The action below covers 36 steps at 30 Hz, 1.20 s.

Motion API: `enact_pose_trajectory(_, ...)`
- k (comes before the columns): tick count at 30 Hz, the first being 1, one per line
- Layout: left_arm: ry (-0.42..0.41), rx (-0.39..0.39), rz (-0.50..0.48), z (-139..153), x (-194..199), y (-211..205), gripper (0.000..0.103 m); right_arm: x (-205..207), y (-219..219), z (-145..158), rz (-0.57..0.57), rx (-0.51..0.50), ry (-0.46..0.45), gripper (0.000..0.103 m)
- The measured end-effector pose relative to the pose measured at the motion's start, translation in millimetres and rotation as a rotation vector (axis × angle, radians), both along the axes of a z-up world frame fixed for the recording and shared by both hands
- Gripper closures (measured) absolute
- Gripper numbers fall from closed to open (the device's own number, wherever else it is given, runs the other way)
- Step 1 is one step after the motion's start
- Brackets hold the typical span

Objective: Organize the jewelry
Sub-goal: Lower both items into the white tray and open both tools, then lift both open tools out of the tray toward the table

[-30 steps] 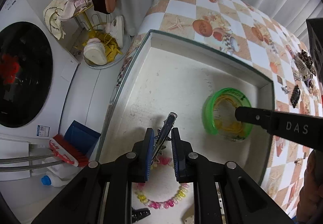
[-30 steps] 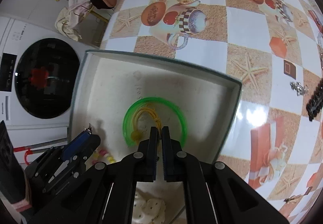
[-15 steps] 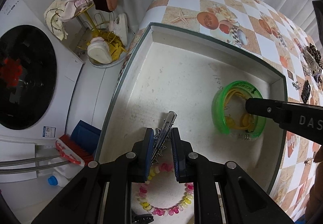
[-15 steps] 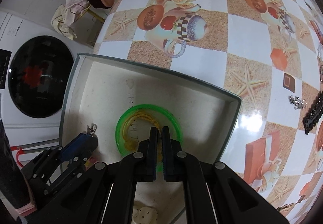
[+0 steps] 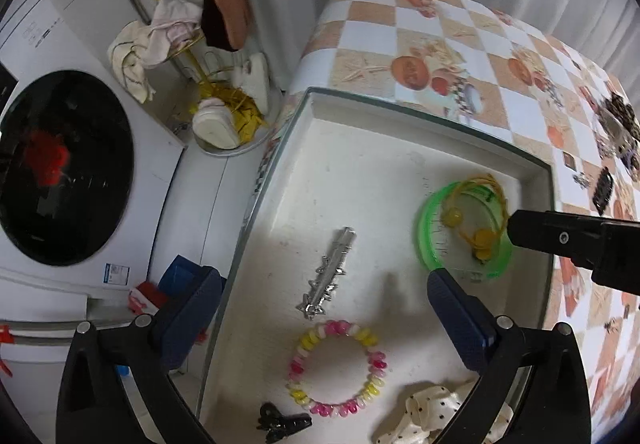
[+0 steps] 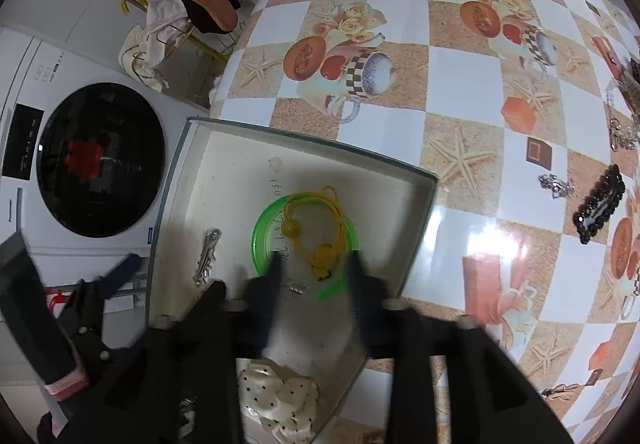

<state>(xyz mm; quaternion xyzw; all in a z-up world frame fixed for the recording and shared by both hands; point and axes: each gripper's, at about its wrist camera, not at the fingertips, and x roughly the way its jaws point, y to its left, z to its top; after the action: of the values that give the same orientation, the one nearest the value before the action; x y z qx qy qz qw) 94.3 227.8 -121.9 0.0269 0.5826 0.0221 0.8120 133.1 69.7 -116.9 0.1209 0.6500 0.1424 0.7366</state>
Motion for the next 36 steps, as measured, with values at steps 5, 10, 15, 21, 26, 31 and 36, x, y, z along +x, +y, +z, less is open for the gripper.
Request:
enact_pose_trajectory(5, 0.008, 0.017, -0.017, 4, -2, -4, 0.000, -5, -11, 8, -0.028, 0.020, -0.013, 0.042)
enact_pose_trajectory(10, 0.013, 0.024, -0.040, 8, -8, -15, 0.000, -16, -30, 17, -0.057, 0.030, -0.021, 0.037)
enact_pose_trajectory(15, 0.020, 0.023, -0.064, 16, -11, -29, 0.000, -30, -58, 25, -0.116, 0.038, -0.023, 0.024)
enact_pose_trajectory(21, 0.029, 0.019, -0.102, 25, -14, -51, 0.000, -48, -97, 31, -0.187, 0.039, -0.035, 0.014)
enact_pose_trajectory(26, 0.030, 0.021, -0.141, 30, -18, -73, 0.000, -66, -128, 36, -0.221, 0.030, -0.054, 0.014)
enact_pose_trajectory(31, 0.041, 0.009, -0.179, 35, -26, -96, 0.000, -87, -160, 36, -0.240, 0.009, -0.042, 0.014)
enact_pose_trajectory(36, 0.062, -0.004, -0.215, 30, -38, -119, 0.000, -115, -197, 28, -0.276, -0.037, -0.007, 0.014)
